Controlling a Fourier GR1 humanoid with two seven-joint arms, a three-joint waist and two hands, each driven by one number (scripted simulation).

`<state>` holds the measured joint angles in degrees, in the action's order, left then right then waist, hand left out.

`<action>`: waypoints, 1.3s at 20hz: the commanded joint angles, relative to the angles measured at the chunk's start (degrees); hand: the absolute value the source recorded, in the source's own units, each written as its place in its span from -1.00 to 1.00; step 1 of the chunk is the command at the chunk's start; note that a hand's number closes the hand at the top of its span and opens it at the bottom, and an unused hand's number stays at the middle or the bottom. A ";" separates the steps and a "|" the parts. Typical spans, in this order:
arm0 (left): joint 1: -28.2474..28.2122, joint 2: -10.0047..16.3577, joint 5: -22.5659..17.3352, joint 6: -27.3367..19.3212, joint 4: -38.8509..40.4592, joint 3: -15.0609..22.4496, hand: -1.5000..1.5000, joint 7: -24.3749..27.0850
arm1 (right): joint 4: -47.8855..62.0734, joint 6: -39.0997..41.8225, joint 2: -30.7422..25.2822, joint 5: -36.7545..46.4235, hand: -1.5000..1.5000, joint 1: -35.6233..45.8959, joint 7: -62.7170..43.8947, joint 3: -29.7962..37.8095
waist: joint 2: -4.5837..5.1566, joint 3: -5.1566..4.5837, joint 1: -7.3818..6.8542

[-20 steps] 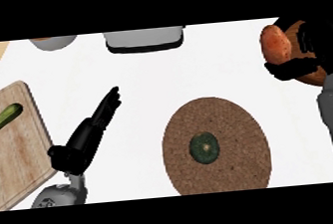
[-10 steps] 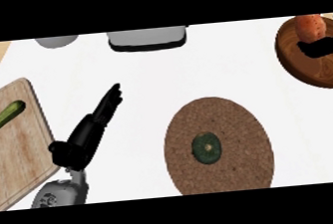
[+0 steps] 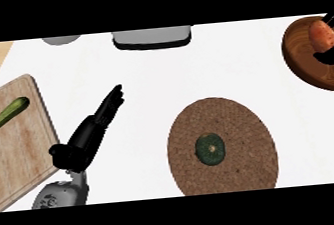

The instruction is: Pick the sweet potato from the placemat and place it in the bowl

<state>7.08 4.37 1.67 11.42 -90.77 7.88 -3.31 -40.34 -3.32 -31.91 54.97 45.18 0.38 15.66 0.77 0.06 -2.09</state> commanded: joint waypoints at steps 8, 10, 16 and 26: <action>-0.06 -0.67 0.34 0.09 -0.18 0.42 0.00 -0.32 | 19.83 1.52 -3.69 -6.88 -1.00 8.08 15.16 7.27 | 0.28 0.10 -0.69; 1.98 -0.62 -0.06 -0.02 0.50 -0.63 0.00 -1.10 | 20.10 -1.00 -3.74 -8.60 -1.00 8.12 16.29 9.29 | 0.18 0.09 -0.20; -0.40 -0.23 -0.47 0.32 -3.58 0.08 0.00 -3.35 | 21.20 -5.22 -7.01 -17.30 -1.00 8.38 17.24 19.20 | 0.02 0.17 -0.27; 1.19 -0.59 0.54 -0.21 0.43 -1.07 0.00 0.70 | 27.67 2.97 -20.35 -26.25 -1.00 3.04 20.68 29.17 | 0.60 0.26 0.53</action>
<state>7.76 3.63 1.81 11.31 -92.01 7.52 -5.09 -14.45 -2.24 -47.90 32.31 51.37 18.23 40.75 1.07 0.23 -1.84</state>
